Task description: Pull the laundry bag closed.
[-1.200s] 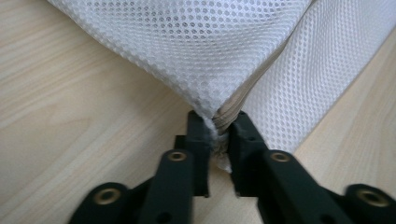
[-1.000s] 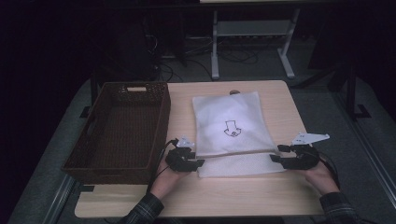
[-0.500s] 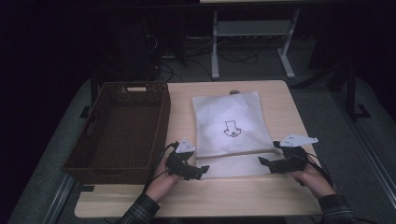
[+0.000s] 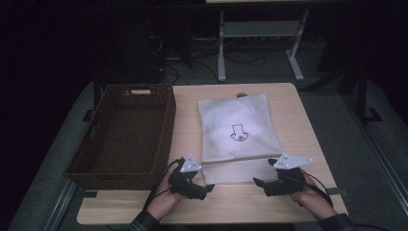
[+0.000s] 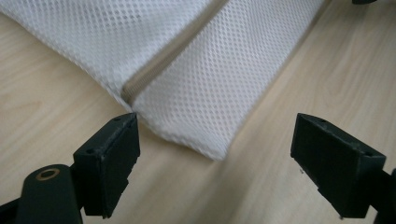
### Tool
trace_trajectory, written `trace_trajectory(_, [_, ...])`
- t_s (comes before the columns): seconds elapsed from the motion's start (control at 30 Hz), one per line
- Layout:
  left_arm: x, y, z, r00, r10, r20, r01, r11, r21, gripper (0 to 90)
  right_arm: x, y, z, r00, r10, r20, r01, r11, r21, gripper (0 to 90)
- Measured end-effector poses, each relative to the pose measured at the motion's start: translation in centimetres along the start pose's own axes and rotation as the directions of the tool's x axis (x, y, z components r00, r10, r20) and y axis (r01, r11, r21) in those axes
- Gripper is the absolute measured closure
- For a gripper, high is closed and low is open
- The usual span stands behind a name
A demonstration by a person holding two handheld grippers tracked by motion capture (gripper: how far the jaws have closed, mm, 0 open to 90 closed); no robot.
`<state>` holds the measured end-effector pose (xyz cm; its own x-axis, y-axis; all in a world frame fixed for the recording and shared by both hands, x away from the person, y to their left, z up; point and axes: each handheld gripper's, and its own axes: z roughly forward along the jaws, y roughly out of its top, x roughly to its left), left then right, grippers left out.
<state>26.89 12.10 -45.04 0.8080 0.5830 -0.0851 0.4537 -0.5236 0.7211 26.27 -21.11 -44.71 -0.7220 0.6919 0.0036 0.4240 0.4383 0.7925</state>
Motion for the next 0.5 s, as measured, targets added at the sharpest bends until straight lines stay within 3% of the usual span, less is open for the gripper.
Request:
trace_trajectory(0.27, [-0.8,-1.7,-0.8,0.9999,0.007,0.011,-0.008,0.9997,0.023,15.3,1.8,-1.2,-0.4,0.9998,0.008,-0.017,-0.008,1.000,0.011,12.0])
trace_trajectory(0.5, [-0.7,-1.7,-0.5,0.9998,0.014,0.014,-0.014,0.9994,0.033,15.6,1.7,-1.4,-0.1,0.9997,-0.002,-0.024,0.003,1.000,0.022,12.1])
